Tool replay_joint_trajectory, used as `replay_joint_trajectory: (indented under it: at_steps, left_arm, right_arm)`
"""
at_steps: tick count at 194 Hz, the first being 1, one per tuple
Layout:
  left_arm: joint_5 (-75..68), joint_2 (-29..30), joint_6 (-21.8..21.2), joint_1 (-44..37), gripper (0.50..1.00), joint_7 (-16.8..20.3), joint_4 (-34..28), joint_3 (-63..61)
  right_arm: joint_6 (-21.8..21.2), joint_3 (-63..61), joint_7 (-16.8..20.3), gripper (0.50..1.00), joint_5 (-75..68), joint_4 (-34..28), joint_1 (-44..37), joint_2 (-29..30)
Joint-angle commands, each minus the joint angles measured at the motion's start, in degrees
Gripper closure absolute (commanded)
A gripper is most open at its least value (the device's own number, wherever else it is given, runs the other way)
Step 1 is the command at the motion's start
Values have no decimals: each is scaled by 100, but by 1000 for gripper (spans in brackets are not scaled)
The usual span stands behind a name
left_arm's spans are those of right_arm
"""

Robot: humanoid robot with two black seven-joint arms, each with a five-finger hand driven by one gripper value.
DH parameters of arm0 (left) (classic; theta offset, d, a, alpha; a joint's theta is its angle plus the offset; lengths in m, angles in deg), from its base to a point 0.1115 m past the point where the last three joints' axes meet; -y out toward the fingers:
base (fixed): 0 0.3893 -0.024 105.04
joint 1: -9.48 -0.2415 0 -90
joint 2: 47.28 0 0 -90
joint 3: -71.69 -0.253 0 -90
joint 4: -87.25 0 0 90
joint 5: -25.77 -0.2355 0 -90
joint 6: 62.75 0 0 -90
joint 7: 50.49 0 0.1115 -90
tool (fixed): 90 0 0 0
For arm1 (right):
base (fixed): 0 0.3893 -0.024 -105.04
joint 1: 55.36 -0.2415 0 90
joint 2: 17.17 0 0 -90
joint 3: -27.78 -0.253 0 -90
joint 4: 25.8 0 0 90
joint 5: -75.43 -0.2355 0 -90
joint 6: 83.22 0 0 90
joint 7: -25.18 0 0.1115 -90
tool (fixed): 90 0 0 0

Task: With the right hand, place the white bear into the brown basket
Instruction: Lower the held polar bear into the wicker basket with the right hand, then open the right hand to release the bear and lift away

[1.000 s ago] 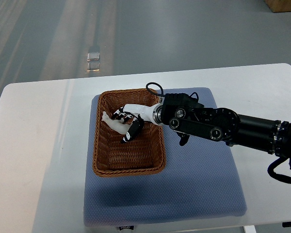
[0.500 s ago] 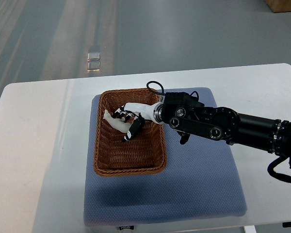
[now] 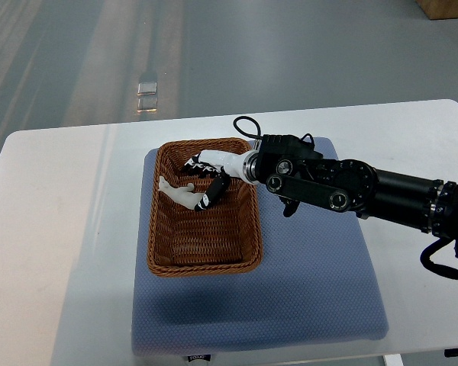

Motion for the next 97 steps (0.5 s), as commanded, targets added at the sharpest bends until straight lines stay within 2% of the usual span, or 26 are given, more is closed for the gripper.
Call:
replay_joint_trajectory:
  at_steps: [1, 97]
  left_arm:
    - [-1, 0, 0, 0, 500, 0, 0, 3]
    - [-1, 0, 0, 0, 500, 0, 0, 3]
  right_arm:
    - [-1, -1, 4, 644, -2, 63, -94, 1]
    - [-1, -1, 30, 644, -2, 204, -130, 1]
